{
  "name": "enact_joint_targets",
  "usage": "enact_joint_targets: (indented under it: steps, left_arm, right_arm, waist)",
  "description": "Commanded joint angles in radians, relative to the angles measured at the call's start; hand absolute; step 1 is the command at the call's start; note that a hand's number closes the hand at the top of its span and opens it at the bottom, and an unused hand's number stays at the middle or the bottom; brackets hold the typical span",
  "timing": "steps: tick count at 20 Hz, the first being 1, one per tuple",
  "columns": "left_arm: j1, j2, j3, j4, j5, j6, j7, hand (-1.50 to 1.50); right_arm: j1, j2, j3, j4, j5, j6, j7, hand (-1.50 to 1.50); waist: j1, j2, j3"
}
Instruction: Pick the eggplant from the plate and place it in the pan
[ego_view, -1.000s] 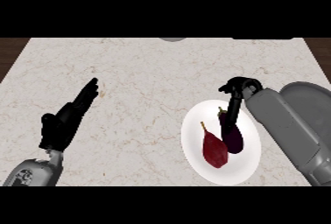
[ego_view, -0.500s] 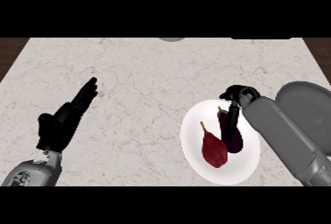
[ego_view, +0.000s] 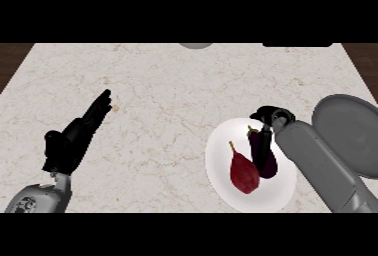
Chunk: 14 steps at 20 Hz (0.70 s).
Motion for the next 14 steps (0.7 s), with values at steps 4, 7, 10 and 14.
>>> enact_joint_targets:
  steps: [4, 7, 10, 14]
  left_arm:
    - [0.030, -0.033, -0.014, -0.005, -0.040, 0.008, -0.025, 0.00]
    - [-0.025, 0.015, 0.039, -0.049, 0.031, -0.059, 0.064, 0.00]
    - [-0.042, -0.004, 0.052, 0.009, 0.008, -0.043, 0.018, 0.00]
    - [-0.024, -0.045, 0.020, -0.010, -0.033, -0.013, 0.045, 0.00]
  right_arm:
    - [0.002, 0.049, 0.005, 0.030, 0.011, 0.108, 0.010, 1.50]
    - [0.043, 0.027, 0.006, 0.039, 0.038, 0.096, -0.063, 1.50]
    - [0.037, 0.024, -0.008, 0.048, 0.055, 0.098, -0.083, 1.50]
    - [0.069, 0.035, -0.012, -0.058, 0.081, 0.090, -0.046, 1.50]
  waist:
    - [0.009, 0.014, 0.009]
    - [0.006, 0.014, 0.009]
    - [0.004, 0.015, 0.009]
    - [-0.001, 0.011, 0.009]
